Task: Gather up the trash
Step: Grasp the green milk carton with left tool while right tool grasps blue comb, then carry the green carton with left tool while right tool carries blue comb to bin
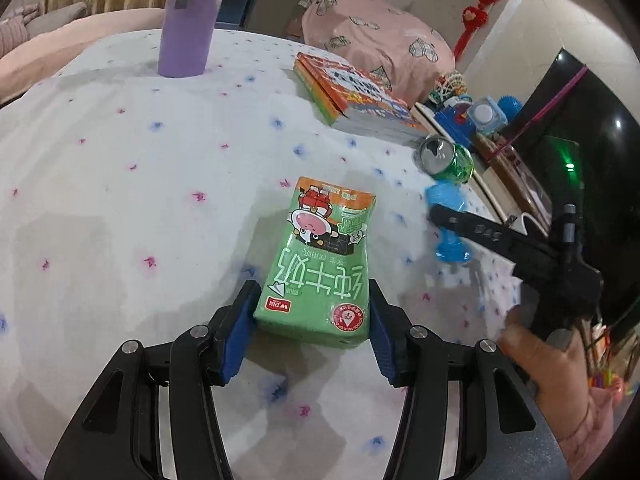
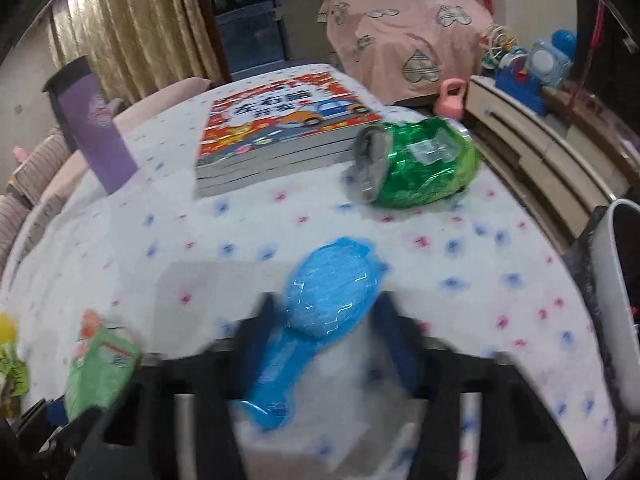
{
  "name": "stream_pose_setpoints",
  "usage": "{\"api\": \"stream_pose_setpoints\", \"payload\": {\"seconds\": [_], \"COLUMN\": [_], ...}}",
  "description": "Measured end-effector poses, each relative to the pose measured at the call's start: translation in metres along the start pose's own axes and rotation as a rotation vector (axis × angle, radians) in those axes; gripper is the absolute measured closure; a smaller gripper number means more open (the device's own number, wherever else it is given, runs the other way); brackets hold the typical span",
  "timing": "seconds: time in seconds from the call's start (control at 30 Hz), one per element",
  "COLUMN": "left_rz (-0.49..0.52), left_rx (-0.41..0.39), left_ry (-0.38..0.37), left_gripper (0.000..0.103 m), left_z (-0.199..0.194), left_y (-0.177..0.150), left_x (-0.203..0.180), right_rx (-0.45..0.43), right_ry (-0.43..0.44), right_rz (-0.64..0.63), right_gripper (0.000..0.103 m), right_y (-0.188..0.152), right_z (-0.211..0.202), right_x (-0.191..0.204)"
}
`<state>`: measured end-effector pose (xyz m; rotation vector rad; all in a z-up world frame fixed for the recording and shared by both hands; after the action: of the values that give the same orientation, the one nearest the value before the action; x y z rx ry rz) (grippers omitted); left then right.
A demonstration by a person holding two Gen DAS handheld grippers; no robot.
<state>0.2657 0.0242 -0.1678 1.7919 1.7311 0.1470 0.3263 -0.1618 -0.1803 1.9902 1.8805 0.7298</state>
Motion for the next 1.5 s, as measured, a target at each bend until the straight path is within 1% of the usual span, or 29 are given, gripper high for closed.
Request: {"api": "stream_pose_setpoints", "payload": {"seconds": [0.03,0.07,0.13,0.17,0.2,0.23,0.3,0.33,0.37,0.43,0.57,0.63,0.73,0.83,0.93,1.03,1.17,1.3,1.5], "left_rz": [0.006,0.011,0.026,0.030,0.036,0.039,0.046,0.050,0.052,0.045,0.048,0.076,0.123,0.175,0.206,0.224,0.253,0.282,0.326], "left_rx": [-0.001,0.004,0.008,0.012,0.015,0.015,0.012,0.008,0.007,0.006,-0.005,-0.007,-0.012,-0.026,-0.029,-0.030,-0.048,-0.068,-0.085], "left_ry": [0.009,0.016,0.028,0.036,0.045,0.050,0.062,0.072,0.080,0.072,0.043,0.021,0.003,-0.004,0.005,0.025,0.046,0.045,0.029], "left_gripper": [0.050,0.048,0.045,0.043,0.043,0.043,0.043,0.050,0.051,0.051,0.051,0.051,0.051,0.051,0.051,0.051,0.051,0.051,0.051], "left_z": [0.000,0.000,0.001,0.002,0.003,0.004,0.007,0.006,0.006,0.005,-0.002,-0.005,-0.007,-0.012,-0.015,-0.017,-0.020,-0.019,-0.019], "left_y": [-0.001,-0.001,-0.001,-0.001,0.000,0.000,0.002,0.001,0.001,0.000,-0.006,-0.012,-0.021,-0.028,-0.034,-0.036,-0.034,-0.029,-0.019], "left_x": [-0.001,-0.002,-0.005,-0.005,-0.007,-0.007,-0.010,-0.010,-0.010,-0.015,-0.038,-0.063,-0.099,-0.134,-0.160,-0.180,-0.204,-0.223,-0.242], "right_rx": [-0.001,0.000,0.002,0.002,0.000,-0.003,0.005,0.010,0.014,0.017,0.000,-0.014,-0.033,-0.062,-0.096,-0.125,-0.132,-0.151,-0.191], "right_ry": [0.012,0.022,0.082,0.090,0.124,0.191,0.263,0.317,0.347,0.377,0.396,0.391,0.410,0.412,0.381,0.363,0.369,0.354,0.329], "right_rz": [0.011,0.017,0.034,0.036,0.042,0.057,0.092,0.113,0.130,0.154,0.161,0.148,0.150,0.150,0.125,0.100,0.082,0.062,0.090], "right_gripper": [0.081,0.081,0.082,0.083,0.083,0.083,0.083,0.084,0.084,0.084,0.084,0.084,0.084,0.084,0.084,0.084,0.084,0.085,0.085], "right_y": [-0.001,-0.002,-0.008,-0.012,-0.015,-0.019,-0.028,-0.032,-0.035,-0.041,-0.052,-0.057,-0.061,-0.064,-0.065,-0.065,-0.065,-0.063,-0.063], "right_z": [-0.002,-0.003,-0.010,-0.014,-0.019,-0.025,-0.035,-0.040,-0.045,-0.055,-0.078,-0.090,-0.105,-0.120,-0.135,-0.148,-0.157,-0.166,-0.178], "right_x": [-0.006,-0.009,-0.015,-0.018,-0.018,-0.019,-0.024,-0.027,-0.029,-0.038,-0.054,-0.063,-0.079,-0.100,-0.118,-0.133,-0.147,-0.157,-0.174]}}
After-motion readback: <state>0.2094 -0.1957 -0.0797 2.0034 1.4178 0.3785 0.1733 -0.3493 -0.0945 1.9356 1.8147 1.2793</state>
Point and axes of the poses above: each gripper's, at about its wrist camera, not at the fingertips, and z roughly the way its jaws point, x to its left, y to its top, the point moved 9 cm from there along z, roughly the way its jaws point, and after that the axes turned 6 degrees about x, right-handed, at the moved point
